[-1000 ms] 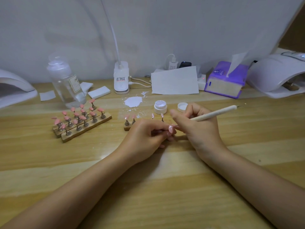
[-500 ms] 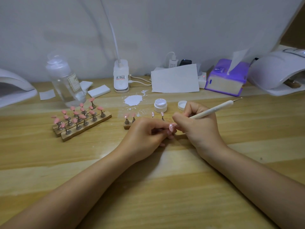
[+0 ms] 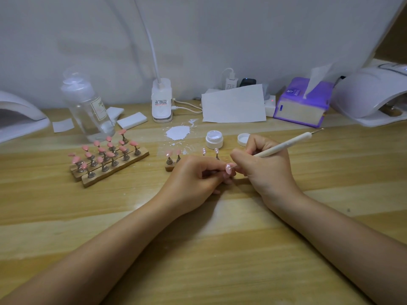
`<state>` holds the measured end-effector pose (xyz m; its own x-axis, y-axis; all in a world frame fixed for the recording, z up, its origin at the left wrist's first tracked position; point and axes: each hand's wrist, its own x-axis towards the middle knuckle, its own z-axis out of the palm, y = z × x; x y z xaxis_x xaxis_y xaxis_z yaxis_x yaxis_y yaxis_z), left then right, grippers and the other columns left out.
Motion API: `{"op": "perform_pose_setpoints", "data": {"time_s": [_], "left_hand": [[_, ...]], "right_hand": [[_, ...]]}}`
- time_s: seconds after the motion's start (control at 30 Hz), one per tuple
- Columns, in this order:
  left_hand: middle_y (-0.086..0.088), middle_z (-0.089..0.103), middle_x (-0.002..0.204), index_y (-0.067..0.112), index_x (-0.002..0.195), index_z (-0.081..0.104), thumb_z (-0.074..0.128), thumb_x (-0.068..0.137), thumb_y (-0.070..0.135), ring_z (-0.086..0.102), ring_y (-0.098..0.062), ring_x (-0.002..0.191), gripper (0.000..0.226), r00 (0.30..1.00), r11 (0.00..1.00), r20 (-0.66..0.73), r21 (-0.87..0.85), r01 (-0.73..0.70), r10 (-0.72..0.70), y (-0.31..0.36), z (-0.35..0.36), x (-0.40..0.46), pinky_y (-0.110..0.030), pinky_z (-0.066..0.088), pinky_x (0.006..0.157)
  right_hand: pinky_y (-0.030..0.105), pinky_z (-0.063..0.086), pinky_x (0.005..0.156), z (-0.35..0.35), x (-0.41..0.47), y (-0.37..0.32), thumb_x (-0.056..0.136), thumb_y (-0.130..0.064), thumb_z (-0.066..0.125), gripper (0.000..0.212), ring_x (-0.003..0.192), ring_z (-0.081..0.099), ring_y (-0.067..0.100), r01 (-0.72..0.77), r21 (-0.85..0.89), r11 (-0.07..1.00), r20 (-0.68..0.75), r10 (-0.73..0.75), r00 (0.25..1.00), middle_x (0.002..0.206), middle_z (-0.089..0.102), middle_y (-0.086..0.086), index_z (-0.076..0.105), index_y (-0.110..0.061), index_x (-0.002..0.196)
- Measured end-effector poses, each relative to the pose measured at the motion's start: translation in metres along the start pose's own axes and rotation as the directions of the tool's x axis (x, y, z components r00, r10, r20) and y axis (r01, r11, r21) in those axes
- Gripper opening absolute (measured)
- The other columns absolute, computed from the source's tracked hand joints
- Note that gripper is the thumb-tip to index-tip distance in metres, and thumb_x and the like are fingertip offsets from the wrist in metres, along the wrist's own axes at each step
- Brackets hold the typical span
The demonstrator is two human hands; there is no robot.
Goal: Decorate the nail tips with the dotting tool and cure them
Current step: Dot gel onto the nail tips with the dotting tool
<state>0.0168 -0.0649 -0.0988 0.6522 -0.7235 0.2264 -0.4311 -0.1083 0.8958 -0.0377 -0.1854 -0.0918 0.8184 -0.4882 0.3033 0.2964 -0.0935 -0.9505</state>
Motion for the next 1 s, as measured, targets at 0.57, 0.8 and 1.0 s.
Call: {"op": "perform_pose_setpoints", "data": {"time_s": [0.57, 0.8, 1.0], "left_hand": [[0.01, 0.065, 0.065, 0.029, 0.075, 0.067, 0.055, 0.087, -0.001, 0.056, 0.008, 0.057, 0.035, 1.0, 1.0, 0.009, -0.01, -0.002, 0.002, 0.001, 0.0001, 0.0, -0.009, 0.045, 0.053], [0.009, 0.065, 0.066, 0.026, 0.076, 0.067, 0.055, 0.087, -0.002, 0.057, 0.008, 0.055, 0.033, 1.0, 1.0, 0.007, -0.015, -0.004, 0.004, 0.0013, 0.0003, -0.0007, -0.008, 0.044, 0.053], [0.011, 0.066, 0.066, 0.028, 0.075, 0.067, 0.056, 0.087, -0.001, 0.059, 0.008, 0.06, 0.033, 1.0, 1.0, 0.005, -0.011, 0.001, -0.001, 0.0002, 0.0005, 0.0002, -0.009, 0.046, 0.054]], "right_hand": [[0.012, 0.038, 0.038, 0.0004, -0.0014, -0.0025, 0.072, 0.017, 0.051, 0.04, 0.031, 0.044, -0.001, 0.01, 0.019, 1.0, 0.019, -0.011, 1.0, 0.029, 0.037, -0.011, 0.031, -0.01, 0.051], [0.012, 0.038, 0.039, 0.0012, -0.0021, -0.0036, 0.072, 0.017, 0.052, 0.04, 0.031, 0.044, -0.001, 0.01, 0.019, 1.0, 0.021, -0.011, 1.0, 0.029, 0.038, -0.011, 0.031, -0.01, 0.051], [0.01, 0.037, 0.038, 0.0014, -0.0027, -0.0045, 0.073, 0.018, 0.051, 0.04, 0.03, 0.043, -0.001, 0.013, 0.02, 1.0, 0.024, -0.014, 1.0, 0.028, 0.038, -0.011, 0.031, -0.01, 0.051]]}}
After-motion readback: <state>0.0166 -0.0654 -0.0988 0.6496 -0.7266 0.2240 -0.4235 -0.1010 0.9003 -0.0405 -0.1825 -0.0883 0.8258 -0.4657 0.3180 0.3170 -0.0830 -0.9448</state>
